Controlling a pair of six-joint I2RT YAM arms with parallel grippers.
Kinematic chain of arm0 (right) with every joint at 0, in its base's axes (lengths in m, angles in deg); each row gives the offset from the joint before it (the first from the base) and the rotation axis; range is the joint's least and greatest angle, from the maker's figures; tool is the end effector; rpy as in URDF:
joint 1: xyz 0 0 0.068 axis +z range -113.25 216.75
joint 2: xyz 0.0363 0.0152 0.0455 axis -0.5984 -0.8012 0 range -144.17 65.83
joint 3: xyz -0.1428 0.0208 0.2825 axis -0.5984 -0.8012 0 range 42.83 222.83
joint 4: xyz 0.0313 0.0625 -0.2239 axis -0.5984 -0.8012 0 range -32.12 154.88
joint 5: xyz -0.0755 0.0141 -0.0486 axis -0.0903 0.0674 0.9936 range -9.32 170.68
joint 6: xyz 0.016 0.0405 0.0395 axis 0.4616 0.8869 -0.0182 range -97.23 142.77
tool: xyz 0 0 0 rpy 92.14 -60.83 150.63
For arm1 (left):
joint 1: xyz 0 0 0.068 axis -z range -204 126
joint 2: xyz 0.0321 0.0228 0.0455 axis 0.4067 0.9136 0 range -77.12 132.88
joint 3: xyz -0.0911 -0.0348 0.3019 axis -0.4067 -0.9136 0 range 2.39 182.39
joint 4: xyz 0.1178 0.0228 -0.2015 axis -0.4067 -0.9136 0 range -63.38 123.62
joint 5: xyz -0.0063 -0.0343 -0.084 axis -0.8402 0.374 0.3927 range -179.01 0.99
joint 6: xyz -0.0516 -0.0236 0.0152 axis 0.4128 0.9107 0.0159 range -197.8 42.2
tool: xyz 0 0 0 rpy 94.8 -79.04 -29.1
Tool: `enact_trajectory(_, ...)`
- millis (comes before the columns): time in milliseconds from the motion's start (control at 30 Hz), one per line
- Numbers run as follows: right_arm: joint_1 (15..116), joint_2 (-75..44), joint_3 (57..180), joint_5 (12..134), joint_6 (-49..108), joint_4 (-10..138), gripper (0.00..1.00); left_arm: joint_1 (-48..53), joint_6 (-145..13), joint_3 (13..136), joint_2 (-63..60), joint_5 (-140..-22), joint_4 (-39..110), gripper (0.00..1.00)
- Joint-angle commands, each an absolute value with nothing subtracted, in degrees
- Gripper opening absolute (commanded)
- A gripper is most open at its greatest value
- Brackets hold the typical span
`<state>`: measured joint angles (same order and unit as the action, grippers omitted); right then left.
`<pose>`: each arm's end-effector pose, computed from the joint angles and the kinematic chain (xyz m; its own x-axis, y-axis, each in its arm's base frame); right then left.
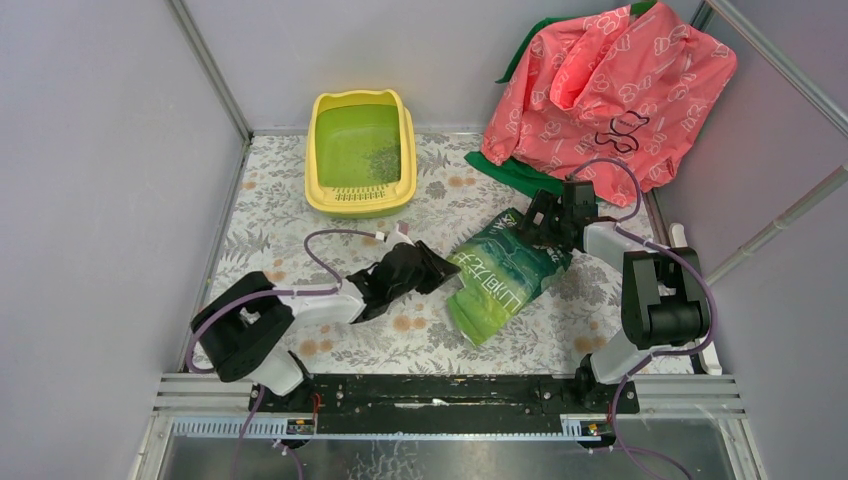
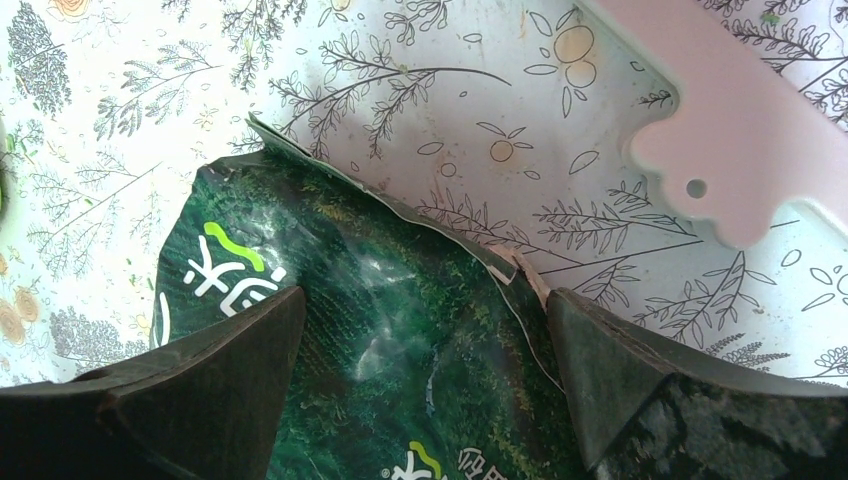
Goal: Fill the litter box with clean litter
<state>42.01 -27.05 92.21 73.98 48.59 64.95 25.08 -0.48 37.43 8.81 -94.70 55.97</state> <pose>0.3161 0.0341 0.2376 -0.6925 0.3707 -0.6189 0.1402 0.9107 0.3886 0.1886 -0.2112 0.2371 -0.7465 -0.6209 -0.2391 -0.1527 0.5097 -0.8467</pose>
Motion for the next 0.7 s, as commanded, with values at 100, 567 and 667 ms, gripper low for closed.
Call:
enact_trajectory(100,43.4,-26.0,90.2,71.8,48.6,62.6,0.97,25.4,-1.3,42.1,21.3,-91.4,67.7,0.0)
enact_trajectory(567,44.3,-26.4,87.8,71.8,48.5,64.3,0.96,25.6,-0.7,43.8,39.2,-85.6,99.6,0.0)
enact_trajectory(667,44.3,-26.0,87.4,72.0,48.3,64.3,0.96,25.0,-0.3,46.0,45.1,-82.0,109.4,0.0)
